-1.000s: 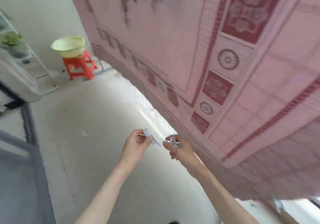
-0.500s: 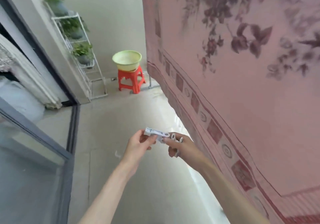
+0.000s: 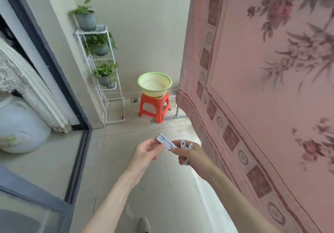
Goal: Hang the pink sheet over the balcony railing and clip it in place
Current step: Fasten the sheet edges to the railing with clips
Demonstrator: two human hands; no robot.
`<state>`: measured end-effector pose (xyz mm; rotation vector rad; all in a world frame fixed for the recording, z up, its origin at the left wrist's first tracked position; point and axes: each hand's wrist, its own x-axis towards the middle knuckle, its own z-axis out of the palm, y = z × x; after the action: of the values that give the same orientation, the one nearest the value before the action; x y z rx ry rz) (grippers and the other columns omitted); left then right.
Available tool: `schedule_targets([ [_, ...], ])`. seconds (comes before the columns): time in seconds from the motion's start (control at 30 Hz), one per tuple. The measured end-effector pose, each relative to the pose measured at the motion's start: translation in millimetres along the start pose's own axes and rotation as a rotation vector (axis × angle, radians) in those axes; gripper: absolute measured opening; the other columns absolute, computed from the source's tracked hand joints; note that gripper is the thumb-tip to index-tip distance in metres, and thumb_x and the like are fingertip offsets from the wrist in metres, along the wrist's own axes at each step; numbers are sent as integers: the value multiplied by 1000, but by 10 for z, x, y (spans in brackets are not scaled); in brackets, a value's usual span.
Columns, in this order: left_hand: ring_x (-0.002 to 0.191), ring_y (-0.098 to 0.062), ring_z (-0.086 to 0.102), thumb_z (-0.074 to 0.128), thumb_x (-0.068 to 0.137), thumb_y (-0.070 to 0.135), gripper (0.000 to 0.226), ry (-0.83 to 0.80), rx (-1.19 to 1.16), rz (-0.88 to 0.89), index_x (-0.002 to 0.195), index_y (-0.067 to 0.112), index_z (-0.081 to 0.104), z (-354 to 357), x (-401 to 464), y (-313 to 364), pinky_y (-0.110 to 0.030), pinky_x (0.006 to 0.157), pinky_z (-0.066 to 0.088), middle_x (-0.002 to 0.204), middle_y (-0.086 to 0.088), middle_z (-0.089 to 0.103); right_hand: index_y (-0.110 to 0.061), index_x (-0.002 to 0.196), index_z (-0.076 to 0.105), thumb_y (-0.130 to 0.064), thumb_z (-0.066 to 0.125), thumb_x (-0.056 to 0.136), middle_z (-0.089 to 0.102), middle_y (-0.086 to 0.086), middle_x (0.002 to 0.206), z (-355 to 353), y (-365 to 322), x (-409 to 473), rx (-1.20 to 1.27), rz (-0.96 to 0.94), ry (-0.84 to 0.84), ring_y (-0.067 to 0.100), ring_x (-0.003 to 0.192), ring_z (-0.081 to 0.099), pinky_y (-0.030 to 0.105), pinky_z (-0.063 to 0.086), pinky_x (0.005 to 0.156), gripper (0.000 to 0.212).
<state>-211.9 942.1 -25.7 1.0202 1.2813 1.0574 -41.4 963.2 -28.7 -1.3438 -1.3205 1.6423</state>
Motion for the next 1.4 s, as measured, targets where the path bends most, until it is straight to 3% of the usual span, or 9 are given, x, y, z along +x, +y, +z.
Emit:
schedule_targets([
  [0.13,76,-12,54,62,88,16,5,99,1,11,89,18,66,-467,1072,427,-22,66,39,87,-3,66,-23,99,71,-21,68,82,62,-4,77,168,-459,996,-45,-44,1,12,46,45,18,32,48,18],
  [0.27,71,-11,62,47,95,16,10,115,-69,-37,93,15,57,-749,2011,782,-29,68,49,88,-3,59,-13,111,63,-18,65,85,66,16,110,48,-724,1844,18,-11,168,12,44,47,19,37,51,26],
  [0.4,57,-20,58,35,101,22,17,49,-46,-119,97,18,51,-967,2875,865,-29,54,50,80,-6,54,-7,104,65,-16,65,85,61,24,114,-166,-873,2720,17,12,281,12,42,46,17,33,46,21],
  [0.53,55,-13,44,37,100,28,19,-23,136,-112,96,23,54,-1093,3880,907,-22,50,34,71,-4,50,-6,99,66,-15,64,85,63,23,105,-400,-1040,3674,-2,16,304,11,42,46,15,34,43,17],
  [0.67,63,-9,43,40,99,16,18,-177,305,-87,97,18,58,-1179,4966,1167,-16,52,34,79,0,52,-14,90,69,-19,64,84,70,-3,73,-710,-1324,4653,-6,26,371,7,40,46,14,35,44,8],
  [0.8,92,-12,55,45,93,-2,35,-367,326,-151,121,16,55,-1362,5956,1536,-21,71,40,103,2,62,-8,90,71,-11,68,81,70,18,82,-989,-1728,5453,120,15,474,23,65,56,39,53,67,10],
  [0.87,102,-13,55,50,88,-5,42,-317,312,-142,123,17,54,-1420,6404,1658,-17,75,42,115,0,60,-1,94,67,-5,64,84,68,19,79,-1110,-1974,5783,144,6,503,25,71,57,36,51,68,12],
  [1.0,75,-17,60,61,87,3,22,-146,201,-85,108,7,62,-1327,7192,1752,-14,59,50,89,-7,66,6,102,61,6,56,87,56,13,71,-1370,-2313,6297,203,-32,552,0,39,53,9,40,43,16],
  [1.4,72,-8,65,63,87,15,18,-578,279,115,105,16,67,-442,9637,2272,-16,63,50,84,-1,71,-16,86,64,-11,63,85,55,-1,59,-2367,-2773,7762,19,-38,1093,13,51,49,25,42,55,5],
])
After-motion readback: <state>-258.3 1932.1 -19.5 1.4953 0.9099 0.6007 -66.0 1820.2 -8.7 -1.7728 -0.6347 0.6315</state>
